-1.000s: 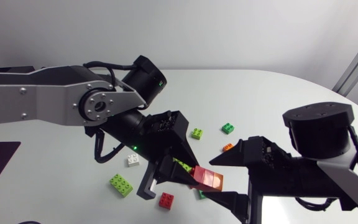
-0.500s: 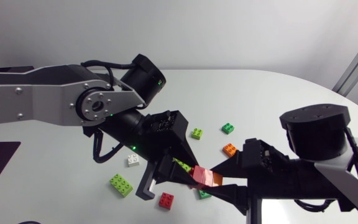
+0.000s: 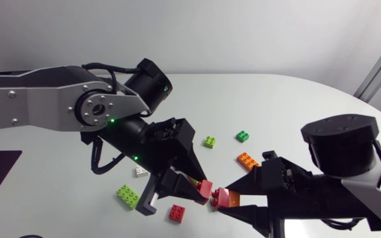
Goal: Separate the duplo bricks
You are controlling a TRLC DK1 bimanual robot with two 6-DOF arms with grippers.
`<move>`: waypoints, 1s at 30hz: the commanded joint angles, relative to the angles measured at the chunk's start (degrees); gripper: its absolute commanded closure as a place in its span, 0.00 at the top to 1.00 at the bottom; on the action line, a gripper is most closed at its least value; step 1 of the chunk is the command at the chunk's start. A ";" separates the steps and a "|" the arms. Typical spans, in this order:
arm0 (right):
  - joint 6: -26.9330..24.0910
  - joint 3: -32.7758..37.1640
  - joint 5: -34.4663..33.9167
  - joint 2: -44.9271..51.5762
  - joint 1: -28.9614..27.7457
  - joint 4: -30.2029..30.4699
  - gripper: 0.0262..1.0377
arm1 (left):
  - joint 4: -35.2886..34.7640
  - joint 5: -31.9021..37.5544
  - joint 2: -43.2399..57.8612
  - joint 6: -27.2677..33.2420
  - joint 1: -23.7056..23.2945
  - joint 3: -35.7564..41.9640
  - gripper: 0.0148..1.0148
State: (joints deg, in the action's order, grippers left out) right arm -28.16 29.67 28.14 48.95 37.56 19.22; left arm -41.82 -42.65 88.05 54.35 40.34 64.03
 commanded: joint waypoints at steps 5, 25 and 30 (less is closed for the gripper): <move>-1.90 -1.63 -0.19 -0.70 0.23 1.26 0.25 | -2.56 0.11 -2.01 1.46 -2.72 0.04 0.29; -3.39 3.02 -0.63 -2.10 -2.40 7.41 0.26 | 0.08 43.71 -2.01 17.11 5.89 -17.36 0.29; -3.30 3.29 -0.72 -2.28 -2.49 8.11 0.26 | 5.52 48.19 3.36 16.84 10.38 -19.12 0.29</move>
State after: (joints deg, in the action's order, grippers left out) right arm -30.94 31.64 27.68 46.54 35.55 26.37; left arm -37.12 4.62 88.88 69.63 49.30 46.50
